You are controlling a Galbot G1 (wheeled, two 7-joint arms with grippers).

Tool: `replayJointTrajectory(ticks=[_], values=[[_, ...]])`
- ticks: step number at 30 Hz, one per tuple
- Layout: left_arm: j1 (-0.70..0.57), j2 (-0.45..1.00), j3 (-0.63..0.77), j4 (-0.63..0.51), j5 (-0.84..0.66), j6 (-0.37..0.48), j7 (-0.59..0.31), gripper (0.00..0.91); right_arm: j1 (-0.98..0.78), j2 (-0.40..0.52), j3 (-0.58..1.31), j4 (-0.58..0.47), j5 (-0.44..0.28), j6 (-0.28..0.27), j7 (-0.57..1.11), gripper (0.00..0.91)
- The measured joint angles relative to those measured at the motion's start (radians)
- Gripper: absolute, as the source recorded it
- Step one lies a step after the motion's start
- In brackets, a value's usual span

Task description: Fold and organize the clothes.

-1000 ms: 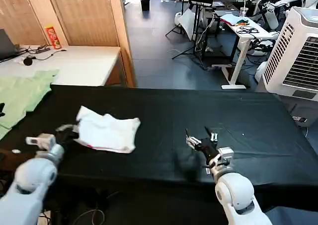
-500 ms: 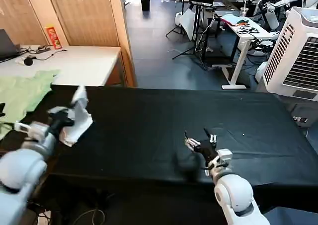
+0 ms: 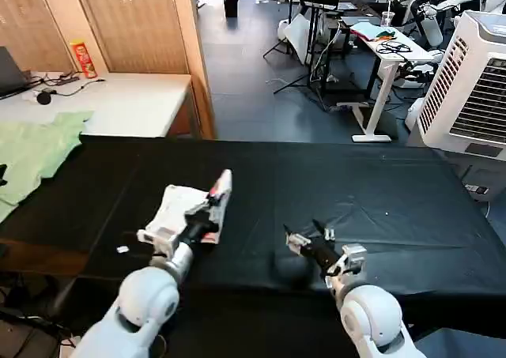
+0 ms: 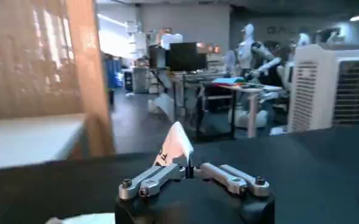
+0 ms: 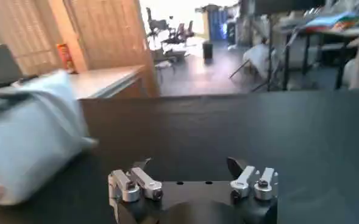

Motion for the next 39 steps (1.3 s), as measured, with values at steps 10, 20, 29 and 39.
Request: replayJointTrajectory(ticks=[10, 20, 29, 39], values=[[0.012, 0.007, -0.008, -0.006, 0.009, -0.07, 0.063, 0.878, 0.072, 0.04, -0.079, -0.068, 0.047, -0.023, 0.015, 0.878], [0.059, 0.028, -0.065, -0.02, 0.021, -0.095, 0.057, 0.878, 0.142, 0.121, -0.123, -0.21, 0.066, -0.011, 0.049, 0.829], [0.102, 0.036, -0.107, -0.035, 0.037, -0.117, 0.051, 0.878, 0.163, 0.151, -0.121, -0.29, 0.073, 0.016, 0.02, 0.088], [0.128, 0.037, -0.144, -0.041, 0.034, -0.125, 0.039, 0.878, 0.183, 0.138, -0.107, -0.293, 0.072, 0.012, -0.01, 0.068]])
